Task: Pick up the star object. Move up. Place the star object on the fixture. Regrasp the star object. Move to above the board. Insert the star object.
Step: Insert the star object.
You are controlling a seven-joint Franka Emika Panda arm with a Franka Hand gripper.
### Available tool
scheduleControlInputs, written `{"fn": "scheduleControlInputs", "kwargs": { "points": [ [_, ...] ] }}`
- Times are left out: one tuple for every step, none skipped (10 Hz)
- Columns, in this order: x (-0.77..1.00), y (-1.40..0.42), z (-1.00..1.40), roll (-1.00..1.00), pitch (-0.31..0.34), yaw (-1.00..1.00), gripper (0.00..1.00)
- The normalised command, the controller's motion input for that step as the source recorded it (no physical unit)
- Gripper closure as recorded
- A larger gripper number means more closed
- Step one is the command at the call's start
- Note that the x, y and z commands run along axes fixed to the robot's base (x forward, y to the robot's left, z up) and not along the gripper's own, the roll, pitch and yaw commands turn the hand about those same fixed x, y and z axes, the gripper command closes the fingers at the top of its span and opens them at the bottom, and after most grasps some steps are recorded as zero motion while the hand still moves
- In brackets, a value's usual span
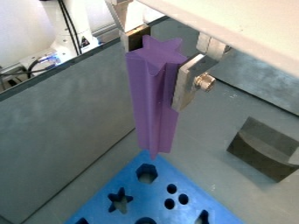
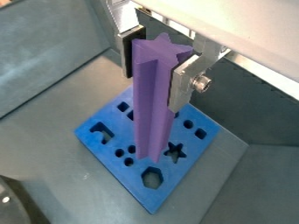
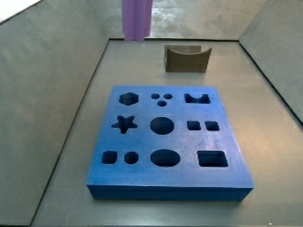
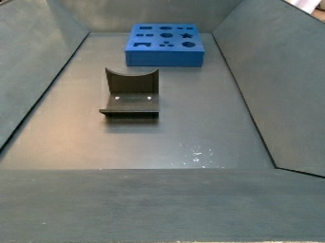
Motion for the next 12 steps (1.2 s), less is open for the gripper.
{"fn": "scheduleControlInputs", "kwargs": {
  "points": [
    [0.0,-0.28,-0.58,-0.07,-0.071,-0.25,1.0],
    [0.0,-0.36,-0.62,-0.13,-0.067,-0.28,1.0],
    [-0.08,-0.47,-0.65,-0.16,-0.081,-0.44,1.0],
    [-0.16,-0.43,-0.55,-0.12,-0.206,-0.62,1.0],
    [-0.16,-0.41,-0.51,-0.15,-0.233,-0.63,1.0],
    [-0.17,-0.35,-0.48,-0.18,-0.183,-0.64,1.0],
    [-0.12,-0.35,-0.51,-0.12,-0.179,-0.69,1.0],
    [0.02,-0.21,-0.52,-0.09,-0.029,-0.69,1.0],
    [0.09,-0.07,-0.47,-0.01,0.0,-0.52,1.0],
    [0.0,0.0,-0.39,0.0,0.0,-0.28,1.0],
    [0.0,0.0,-0.31,0.0,0.007,-0.15,1.0],
    [0.0,0.0,-0.29,0.0,0.01,-0.14,1.0]
  ]
}}
